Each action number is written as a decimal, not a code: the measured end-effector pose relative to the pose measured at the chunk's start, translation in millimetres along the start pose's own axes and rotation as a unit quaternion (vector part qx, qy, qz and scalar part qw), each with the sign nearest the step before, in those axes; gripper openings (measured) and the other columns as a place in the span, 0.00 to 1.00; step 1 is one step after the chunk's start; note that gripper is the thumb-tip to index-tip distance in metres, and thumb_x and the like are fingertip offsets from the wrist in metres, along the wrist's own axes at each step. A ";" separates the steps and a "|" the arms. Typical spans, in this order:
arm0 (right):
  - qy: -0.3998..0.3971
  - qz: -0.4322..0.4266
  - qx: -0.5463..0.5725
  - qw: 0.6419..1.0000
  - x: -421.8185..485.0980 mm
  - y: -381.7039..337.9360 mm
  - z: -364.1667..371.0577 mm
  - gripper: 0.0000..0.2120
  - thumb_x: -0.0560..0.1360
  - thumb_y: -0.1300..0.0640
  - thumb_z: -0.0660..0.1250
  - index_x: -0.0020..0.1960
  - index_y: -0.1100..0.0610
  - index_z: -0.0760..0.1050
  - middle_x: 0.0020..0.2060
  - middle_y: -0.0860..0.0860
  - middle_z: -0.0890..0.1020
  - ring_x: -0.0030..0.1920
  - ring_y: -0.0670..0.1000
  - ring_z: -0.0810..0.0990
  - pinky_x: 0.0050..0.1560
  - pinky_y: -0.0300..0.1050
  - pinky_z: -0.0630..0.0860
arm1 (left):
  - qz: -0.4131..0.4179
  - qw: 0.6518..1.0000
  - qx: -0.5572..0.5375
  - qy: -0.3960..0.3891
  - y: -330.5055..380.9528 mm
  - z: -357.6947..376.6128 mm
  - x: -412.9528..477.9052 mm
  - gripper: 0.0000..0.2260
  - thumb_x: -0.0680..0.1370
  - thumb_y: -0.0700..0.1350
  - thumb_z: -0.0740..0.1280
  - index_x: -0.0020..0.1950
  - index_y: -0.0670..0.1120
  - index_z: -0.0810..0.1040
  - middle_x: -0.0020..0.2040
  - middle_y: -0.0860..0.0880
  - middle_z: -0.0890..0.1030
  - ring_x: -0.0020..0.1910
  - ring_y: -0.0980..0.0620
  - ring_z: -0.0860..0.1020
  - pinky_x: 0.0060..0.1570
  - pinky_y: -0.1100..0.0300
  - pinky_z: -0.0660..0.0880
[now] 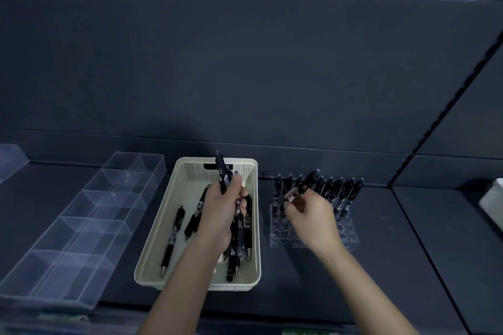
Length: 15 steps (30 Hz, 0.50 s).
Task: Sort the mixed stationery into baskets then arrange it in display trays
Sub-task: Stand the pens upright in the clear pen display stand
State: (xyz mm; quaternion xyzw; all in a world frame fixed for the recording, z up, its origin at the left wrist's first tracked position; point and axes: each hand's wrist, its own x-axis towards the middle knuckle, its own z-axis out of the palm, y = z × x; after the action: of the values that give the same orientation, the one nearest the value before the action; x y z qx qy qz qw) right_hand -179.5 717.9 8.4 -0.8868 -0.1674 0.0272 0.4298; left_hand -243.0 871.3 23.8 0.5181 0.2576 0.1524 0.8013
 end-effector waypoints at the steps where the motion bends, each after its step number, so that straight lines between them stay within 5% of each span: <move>1: 0.001 0.005 -0.019 1.000 1.1 3.6 1.1 0.07 0.74 0.61 0.66 0.37 0.57 0.72 0.31 0.50 0.77 0.28 0.47 0.74 0.24 0.32 0.67 | -0.021 1.000 -0.009 0.008 -1.3 -2.8 1.1 0.07 0.80 0.47 0.64 0.46 0.44 0.71 0.31 0.50 0.76 0.25 0.56 0.70 0.24 0.64 0.68; 9: -0.027 0.012 -0.137 0.990 6.1 10.5 16.4 0.17 0.75 0.58 0.67 0.32 0.52 0.63 0.27 0.45 0.71 0.27 0.41 0.70 0.20 0.32 0.61 | -0.036 0.998 0.045 0.034 -7.8 -13.1 0.7 0.07 0.79 0.47 0.65 0.46 0.44 0.74 0.34 0.51 0.76 0.25 0.58 0.72 0.25 0.64 0.71; 15: -0.047 -0.016 -0.191 0.980 2.8 7.7 26.3 0.11 0.78 0.56 0.63 0.38 0.57 0.69 0.36 0.54 0.77 0.33 0.54 0.76 0.32 0.42 0.67 | -0.047 0.999 0.002 0.028 -7.2 -16.1 -0.8 0.07 0.80 0.47 0.65 0.49 0.43 0.74 0.35 0.50 0.77 0.25 0.58 0.72 0.23 0.65 0.70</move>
State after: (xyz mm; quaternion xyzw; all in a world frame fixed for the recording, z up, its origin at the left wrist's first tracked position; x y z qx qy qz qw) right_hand -179.9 734.2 -13.7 -0.9474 -0.2040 0.0294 0.2450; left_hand -253.0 880.0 12.1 0.5024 0.3041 0.1288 0.7991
